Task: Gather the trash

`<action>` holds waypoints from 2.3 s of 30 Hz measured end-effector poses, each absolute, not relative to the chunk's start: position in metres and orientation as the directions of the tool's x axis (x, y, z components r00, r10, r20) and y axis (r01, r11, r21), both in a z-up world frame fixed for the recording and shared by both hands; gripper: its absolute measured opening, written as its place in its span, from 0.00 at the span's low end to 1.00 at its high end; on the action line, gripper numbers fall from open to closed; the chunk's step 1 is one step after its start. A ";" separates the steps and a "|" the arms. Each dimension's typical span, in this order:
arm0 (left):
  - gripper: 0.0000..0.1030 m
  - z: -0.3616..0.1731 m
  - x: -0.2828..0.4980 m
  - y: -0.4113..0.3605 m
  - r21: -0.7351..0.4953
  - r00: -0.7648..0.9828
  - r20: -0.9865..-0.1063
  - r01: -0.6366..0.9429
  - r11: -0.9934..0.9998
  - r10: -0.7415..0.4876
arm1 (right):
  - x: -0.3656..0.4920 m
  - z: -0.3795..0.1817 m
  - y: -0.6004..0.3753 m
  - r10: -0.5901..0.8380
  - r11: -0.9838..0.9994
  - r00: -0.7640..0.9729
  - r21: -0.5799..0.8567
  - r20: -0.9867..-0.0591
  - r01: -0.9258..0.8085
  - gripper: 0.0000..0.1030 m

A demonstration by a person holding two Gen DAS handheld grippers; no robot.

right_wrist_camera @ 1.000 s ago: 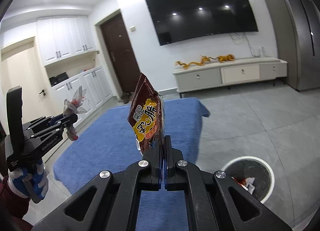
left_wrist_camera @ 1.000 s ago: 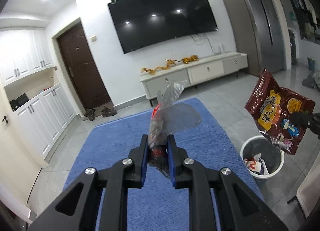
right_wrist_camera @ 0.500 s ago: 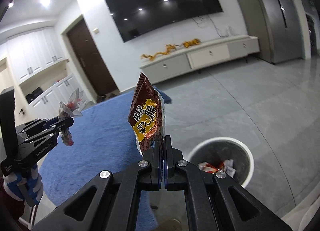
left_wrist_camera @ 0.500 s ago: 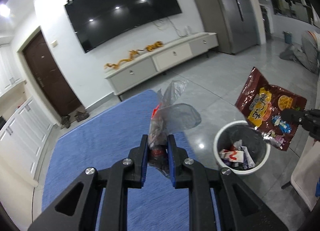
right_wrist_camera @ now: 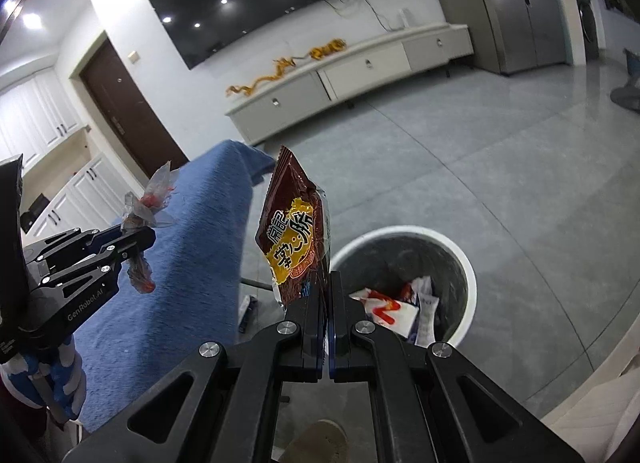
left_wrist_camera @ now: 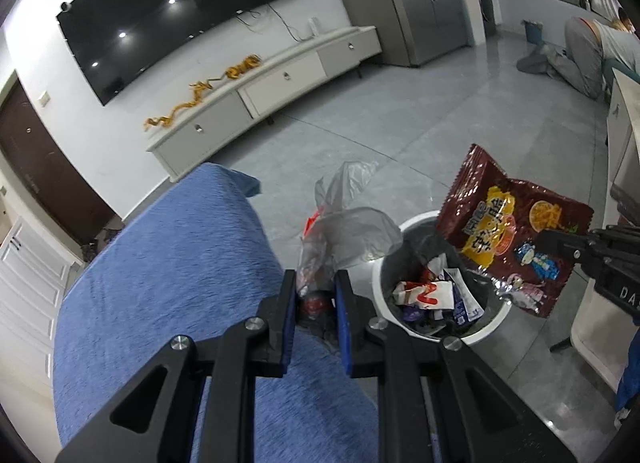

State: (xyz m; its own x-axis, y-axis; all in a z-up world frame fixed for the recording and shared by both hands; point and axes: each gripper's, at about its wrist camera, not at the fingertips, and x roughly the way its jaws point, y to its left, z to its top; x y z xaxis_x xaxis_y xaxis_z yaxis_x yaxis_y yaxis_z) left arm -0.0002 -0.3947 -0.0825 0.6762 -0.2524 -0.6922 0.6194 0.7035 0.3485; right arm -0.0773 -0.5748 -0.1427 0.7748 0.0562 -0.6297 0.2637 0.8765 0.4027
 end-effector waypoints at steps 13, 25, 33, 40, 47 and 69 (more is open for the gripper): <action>0.17 -0.118 0.033 -0.443 0.275 0.578 -0.772 0.678 0.682 -0.263 | -0.058 -0.192 -0.598 0.045 0.833 0.711 0.419 -0.702 0.361 0.02; 0.17 -0.134 0.046 -0.475 0.198 0.524 -0.789 0.711 0.675 -0.321 | -0.038 -0.215 -0.615 0.022 0.808 0.672 0.409 -0.740 0.424 0.04; 0.19 -0.140 0.049 -0.488 0.120 0.465 -0.803 0.739 0.663 -0.373 | -0.029 -0.225 -0.622 -0.006 0.805 0.645 0.378 -0.765 0.456 0.08; 0.48 -0.138 0.049 -0.491 0.094 0.467 -0.788 0.736 0.670 -0.402 | -0.034 -0.235 -0.622 -0.011 0.798 0.630 0.372 -0.777 0.474 0.28; 0.49 -0.129 0.045 -0.490 0.083 0.467 -0.780 0.736 0.672 -0.416 | -0.040 -0.227 -0.620 -0.029 0.795 0.633 0.366 -0.774 0.484 0.32; 0.72 -0.041 0.010 -0.335 0.090 0.672 -0.636 0.554 0.827 -0.381 | -0.050 -0.099 -0.520 -0.180 0.923 0.749 0.154 -0.638 0.352 0.89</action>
